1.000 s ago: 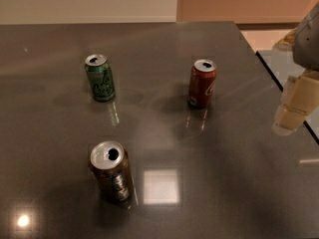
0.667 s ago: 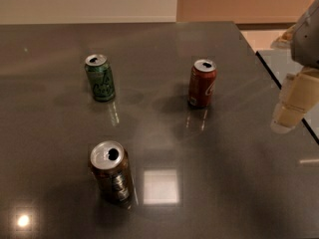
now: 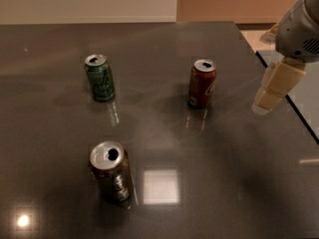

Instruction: Knock coke can over

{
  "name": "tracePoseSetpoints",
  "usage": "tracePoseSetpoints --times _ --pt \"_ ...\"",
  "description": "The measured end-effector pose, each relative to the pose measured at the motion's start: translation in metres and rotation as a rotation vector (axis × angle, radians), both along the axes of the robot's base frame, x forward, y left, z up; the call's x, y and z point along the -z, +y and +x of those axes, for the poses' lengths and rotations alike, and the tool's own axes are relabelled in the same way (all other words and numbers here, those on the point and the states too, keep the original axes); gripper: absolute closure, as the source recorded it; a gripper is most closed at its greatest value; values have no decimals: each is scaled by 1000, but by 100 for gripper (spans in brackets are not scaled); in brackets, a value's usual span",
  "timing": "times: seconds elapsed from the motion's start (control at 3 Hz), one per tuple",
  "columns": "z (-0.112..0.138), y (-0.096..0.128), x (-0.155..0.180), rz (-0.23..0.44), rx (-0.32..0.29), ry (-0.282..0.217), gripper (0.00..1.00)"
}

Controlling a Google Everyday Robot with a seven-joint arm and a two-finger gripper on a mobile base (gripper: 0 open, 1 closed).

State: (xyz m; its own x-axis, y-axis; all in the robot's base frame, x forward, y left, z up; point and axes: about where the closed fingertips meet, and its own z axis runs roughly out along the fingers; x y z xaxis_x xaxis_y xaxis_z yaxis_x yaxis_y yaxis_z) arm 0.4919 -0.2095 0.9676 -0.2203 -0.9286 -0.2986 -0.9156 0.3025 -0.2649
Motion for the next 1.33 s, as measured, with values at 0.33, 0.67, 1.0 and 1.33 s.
tracePoseSetpoints --times 0.33,0.67,1.0,1.33 --pt "29 4 11 55 17 -17 0" --pt "57 16 25 136 21 -6 0" --pt "74 31 35 225 13 3 0" --pt "84 51 44 319 -6 12 0"
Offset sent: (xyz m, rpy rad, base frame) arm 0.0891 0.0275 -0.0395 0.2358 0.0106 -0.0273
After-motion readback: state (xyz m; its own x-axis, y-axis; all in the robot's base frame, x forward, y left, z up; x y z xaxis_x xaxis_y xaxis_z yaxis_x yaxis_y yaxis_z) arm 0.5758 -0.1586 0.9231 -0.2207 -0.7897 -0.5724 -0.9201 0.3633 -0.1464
